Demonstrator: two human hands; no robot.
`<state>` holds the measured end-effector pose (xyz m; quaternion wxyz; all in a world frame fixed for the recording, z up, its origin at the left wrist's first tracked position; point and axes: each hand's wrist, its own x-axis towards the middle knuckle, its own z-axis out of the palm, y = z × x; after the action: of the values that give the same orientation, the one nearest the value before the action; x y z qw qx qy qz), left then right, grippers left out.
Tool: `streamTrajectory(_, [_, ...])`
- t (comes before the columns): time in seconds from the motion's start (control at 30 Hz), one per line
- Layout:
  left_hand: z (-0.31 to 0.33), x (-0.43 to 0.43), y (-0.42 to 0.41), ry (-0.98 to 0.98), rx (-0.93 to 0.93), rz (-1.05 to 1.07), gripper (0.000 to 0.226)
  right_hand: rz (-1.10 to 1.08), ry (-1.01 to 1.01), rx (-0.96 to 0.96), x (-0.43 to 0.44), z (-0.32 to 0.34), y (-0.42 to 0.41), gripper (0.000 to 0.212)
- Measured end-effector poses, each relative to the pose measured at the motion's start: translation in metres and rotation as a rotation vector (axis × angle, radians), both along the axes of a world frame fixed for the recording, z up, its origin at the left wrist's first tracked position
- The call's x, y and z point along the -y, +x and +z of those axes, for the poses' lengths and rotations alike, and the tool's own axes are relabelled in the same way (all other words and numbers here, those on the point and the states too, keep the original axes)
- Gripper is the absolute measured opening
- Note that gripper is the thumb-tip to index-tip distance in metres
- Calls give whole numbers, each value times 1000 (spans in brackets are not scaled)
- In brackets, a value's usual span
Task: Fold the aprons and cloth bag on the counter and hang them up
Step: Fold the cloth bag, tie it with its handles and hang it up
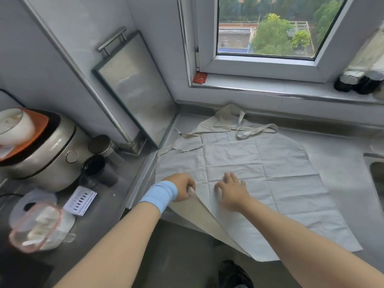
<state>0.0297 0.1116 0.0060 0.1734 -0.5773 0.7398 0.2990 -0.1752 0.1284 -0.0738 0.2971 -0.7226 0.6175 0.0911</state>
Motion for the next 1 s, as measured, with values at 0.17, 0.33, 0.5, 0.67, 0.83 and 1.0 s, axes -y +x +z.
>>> streamTrajectory(0.17, [12,-20,6,-187,-224,210,22,-174,424,576,-4,66,35,57])
streamTrajectory(0.33, [15,-36,20,-359,-327,382,55,-121,154,505,-13,86,30,18])
streamTrajectory(0.5, [15,-32,23,-215,-52,251,50,-167,328,652,-28,97,-2,18])
streamTrajectory(0.67, [31,-27,-11,-103,-112,201,35,23,921,608,-46,102,-37,26])
streamTrajectory(0.83, [34,-29,-72,-192,-205,-150,32,-414,644,643,-27,101,-71,33])
streamTrajectory(1.0, [13,-44,-147,-123,-261,-419,24,-671,490,694,-8,97,-96,62])
